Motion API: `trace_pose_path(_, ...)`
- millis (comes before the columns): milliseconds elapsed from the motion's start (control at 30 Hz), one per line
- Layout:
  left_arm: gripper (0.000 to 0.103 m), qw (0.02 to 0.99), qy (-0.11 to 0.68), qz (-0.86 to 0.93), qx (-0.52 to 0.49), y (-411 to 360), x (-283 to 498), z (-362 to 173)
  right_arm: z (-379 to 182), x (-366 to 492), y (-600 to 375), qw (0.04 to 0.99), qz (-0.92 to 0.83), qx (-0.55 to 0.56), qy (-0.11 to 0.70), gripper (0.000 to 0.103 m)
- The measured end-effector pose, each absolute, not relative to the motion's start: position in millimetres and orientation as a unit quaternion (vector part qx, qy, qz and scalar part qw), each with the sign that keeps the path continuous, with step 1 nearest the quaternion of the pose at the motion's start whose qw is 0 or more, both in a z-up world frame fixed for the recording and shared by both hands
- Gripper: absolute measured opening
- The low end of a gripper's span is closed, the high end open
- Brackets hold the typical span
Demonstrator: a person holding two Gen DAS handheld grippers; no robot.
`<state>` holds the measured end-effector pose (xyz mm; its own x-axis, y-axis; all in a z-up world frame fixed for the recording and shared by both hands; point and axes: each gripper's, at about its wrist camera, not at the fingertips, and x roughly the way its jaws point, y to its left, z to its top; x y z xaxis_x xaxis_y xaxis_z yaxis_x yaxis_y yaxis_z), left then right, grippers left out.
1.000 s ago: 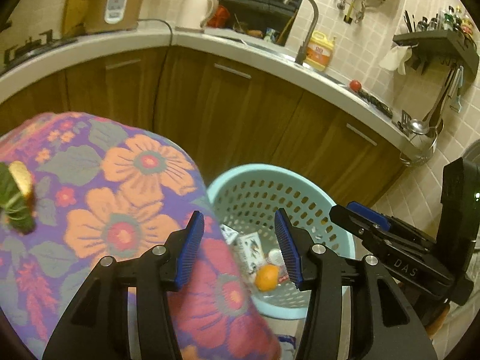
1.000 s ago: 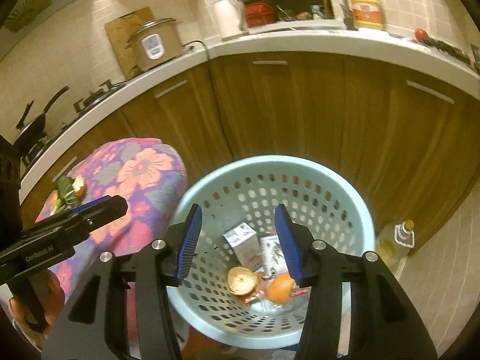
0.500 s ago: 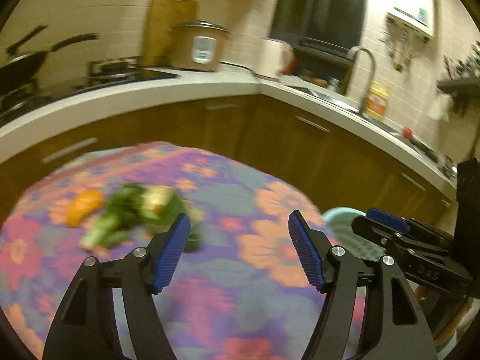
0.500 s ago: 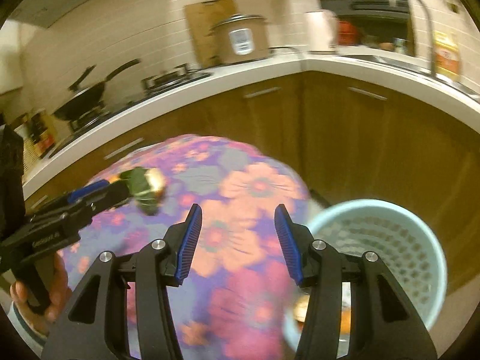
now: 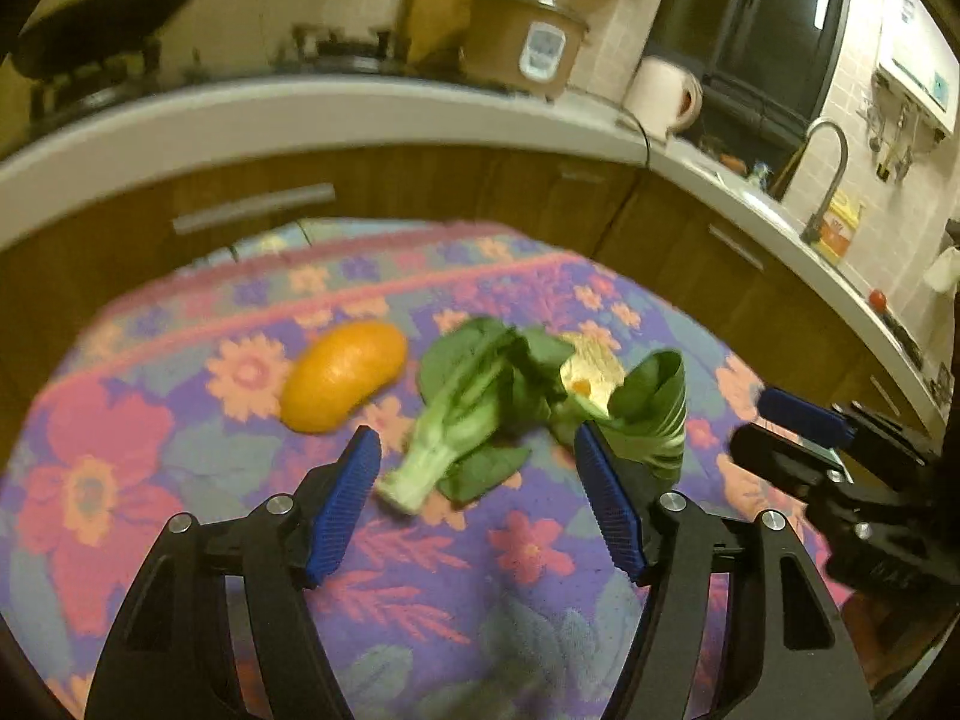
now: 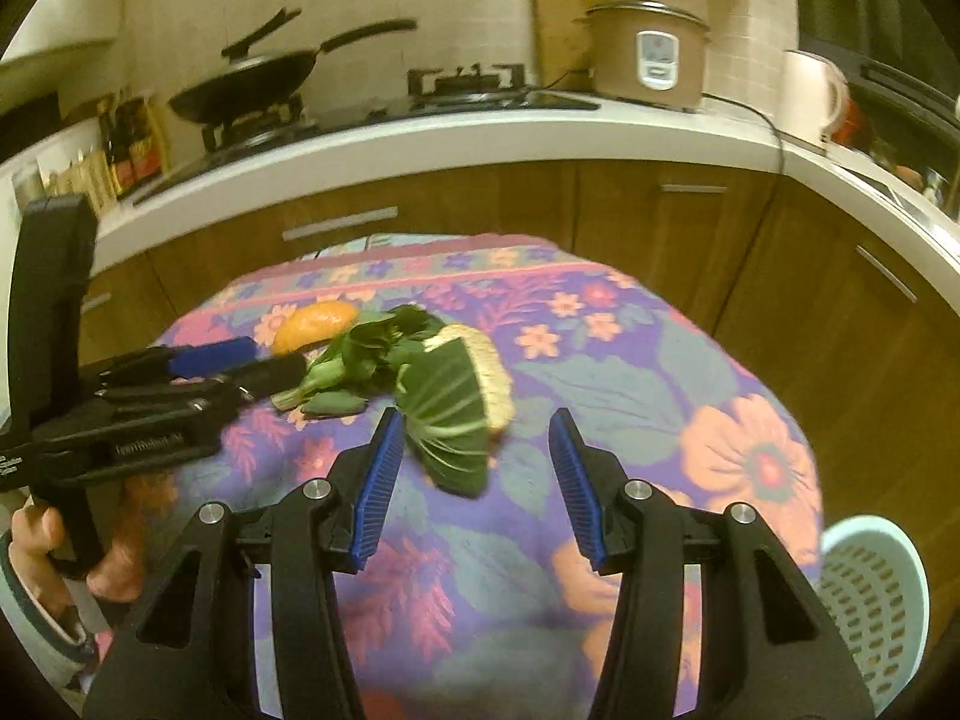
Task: Collect trash
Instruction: 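Grasp a bok choy stalk with the left gripper while the right grasps another bok choy piece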
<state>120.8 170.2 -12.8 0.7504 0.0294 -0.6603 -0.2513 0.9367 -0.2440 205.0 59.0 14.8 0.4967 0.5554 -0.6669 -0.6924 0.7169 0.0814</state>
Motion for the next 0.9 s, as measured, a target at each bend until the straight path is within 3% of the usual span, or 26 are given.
trace_pose_path(500,0.050,0.902,0.399,0.089,-0.136,174.5,159.5,-36.4,-7.0,227.0,87.5,0.843,0.365,-0.108,0.379,0.045)
trace_pose_path(567,0.040,0.902,0.400,0.099,-0.128,174.0,159.9,-36.6,-8.0,226.6,88.9,0.839,0.372,-0.110,0.381,0.034)
trace_pose_path(700,0.032,0.902,0.396,0.100,-0.138,176.7,155.0,-35.8,-6.2,219.2,89.2,0.837,0.383,-0.119,0.372,0.017)
trace_pose_path(900,0.030,0.905,0.385,0.097,-0.149,175.2,132.9,-32.3,-0.7,207.9,75.6,0.833,0.403,-0.104,0.365,0.011)
